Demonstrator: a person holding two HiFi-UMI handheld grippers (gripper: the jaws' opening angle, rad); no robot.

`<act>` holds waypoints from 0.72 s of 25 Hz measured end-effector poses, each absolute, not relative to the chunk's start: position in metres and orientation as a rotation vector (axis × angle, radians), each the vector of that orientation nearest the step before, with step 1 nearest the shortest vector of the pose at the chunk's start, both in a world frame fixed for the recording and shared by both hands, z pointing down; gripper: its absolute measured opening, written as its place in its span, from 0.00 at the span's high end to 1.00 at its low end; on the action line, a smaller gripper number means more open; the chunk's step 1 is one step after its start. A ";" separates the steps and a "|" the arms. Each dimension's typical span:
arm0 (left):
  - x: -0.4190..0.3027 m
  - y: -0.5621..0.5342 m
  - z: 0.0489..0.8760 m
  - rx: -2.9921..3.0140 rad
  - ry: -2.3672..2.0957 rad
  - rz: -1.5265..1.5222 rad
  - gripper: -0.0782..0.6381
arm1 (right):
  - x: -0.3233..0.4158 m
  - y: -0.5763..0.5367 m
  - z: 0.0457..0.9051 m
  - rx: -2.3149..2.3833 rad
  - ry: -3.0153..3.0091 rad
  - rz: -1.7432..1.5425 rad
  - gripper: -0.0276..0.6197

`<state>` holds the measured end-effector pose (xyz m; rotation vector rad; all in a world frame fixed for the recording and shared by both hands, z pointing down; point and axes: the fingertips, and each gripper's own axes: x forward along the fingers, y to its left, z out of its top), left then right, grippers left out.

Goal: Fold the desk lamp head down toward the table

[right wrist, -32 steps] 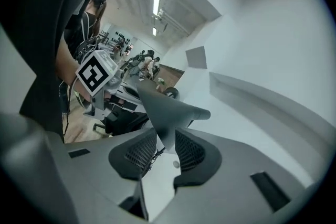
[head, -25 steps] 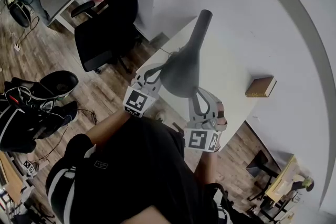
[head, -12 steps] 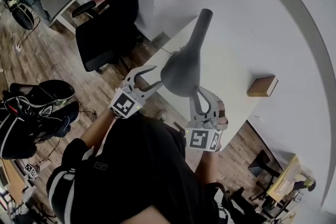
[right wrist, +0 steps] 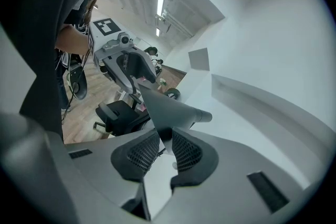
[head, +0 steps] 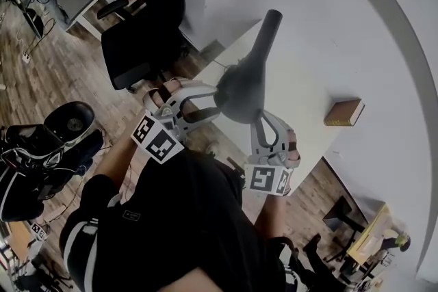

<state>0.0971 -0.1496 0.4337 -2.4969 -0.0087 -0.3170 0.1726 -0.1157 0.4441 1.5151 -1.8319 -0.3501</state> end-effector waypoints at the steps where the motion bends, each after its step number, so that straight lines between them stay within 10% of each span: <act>1: 0.100 -0.149 0.435 -2.471 -0.031 -0.336 0.57 | 0.173 -0.115 0.444 1.515 -1.832 -0.350 0.82; 18: 0.110 -0.148 0.463 -2.342 -0.024 -0.446 0.73 | 0.173 -0.108 0.458 1.506 -1.812 -0.332 0.80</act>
